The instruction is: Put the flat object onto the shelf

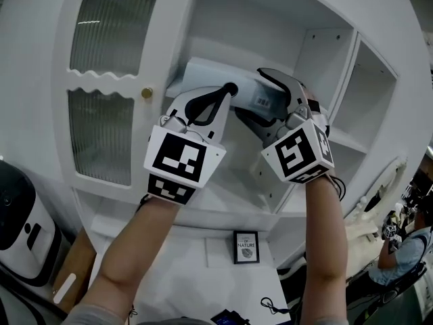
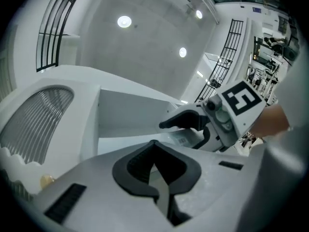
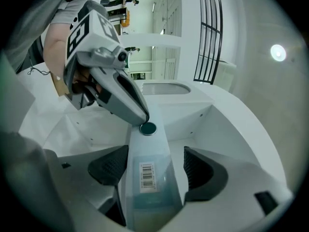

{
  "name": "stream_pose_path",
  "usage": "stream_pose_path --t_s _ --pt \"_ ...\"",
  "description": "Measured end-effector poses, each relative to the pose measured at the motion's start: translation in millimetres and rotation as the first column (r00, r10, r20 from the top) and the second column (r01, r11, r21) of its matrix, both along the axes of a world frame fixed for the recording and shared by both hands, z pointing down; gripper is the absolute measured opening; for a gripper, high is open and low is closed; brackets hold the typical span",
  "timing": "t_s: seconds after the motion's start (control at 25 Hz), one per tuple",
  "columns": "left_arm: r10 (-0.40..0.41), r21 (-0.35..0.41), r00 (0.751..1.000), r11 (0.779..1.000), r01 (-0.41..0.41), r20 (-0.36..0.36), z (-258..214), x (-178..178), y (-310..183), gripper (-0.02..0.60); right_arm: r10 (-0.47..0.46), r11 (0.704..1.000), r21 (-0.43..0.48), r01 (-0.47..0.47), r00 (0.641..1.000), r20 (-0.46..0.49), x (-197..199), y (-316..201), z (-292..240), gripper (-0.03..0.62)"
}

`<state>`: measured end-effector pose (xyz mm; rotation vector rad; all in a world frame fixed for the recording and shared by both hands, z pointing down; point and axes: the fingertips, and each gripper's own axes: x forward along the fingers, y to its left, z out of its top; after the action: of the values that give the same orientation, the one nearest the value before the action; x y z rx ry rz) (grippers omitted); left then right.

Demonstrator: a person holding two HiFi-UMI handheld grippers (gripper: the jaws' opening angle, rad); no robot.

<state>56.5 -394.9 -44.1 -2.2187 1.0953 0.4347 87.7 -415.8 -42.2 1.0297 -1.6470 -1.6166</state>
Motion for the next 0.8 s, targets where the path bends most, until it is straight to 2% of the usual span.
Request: stream_pose_path --t_s 0.12,0.28,0.48,0.52,0.56,0.6,0.8 --pt "-0.014 -0.013 1.000 1.000 0.014 0.010 1 2 -11 0.006 -0.054 0.999 0.003 0.054 0.998 0.030 -3 17 -3 0.337" --pt "-0.026 -0.010 1.000 1.000 0.026 -0.009 1 -3 -11 0.006 -0.145 0.989 -0.005 0.148 0.973 0.177 1 38 -9 0.334" --pt "-0.012 -0.003 1.000 1.000 0.012 -0.003 9 0 -1 0.006 -0.117 0.993 0.063 0.104 0.961 0.251 21 49 -13 0.321" --pt "-0.008 -0.001 1.000 1.000 0.008 0.000 10 1 2 0.006 -0.122 0.991 0.080 0.104 0.955 0.269 24 53 -15 0.261" --pt "-0.005 0.001 1.000 1.000 0.005 0.002 12 1 5 0.006 -0.132 0.989 0.100 0.107 0.948 0.291 27 58 -17 0.131" --pt "-0.003 0.004 1.000 1.000 0.003 0.004 13 2 8 0.006 -0.145 0.987 0.114 0.114 0.938 0.315 29 62 -18 0.091" --pt "0.006 0.001 1.000 1.000 -0.006 0.010 22 -1 22 0.006 -0.200 0.980 0.081 0.183 0.875 0.440 32 83 -10 0.043"
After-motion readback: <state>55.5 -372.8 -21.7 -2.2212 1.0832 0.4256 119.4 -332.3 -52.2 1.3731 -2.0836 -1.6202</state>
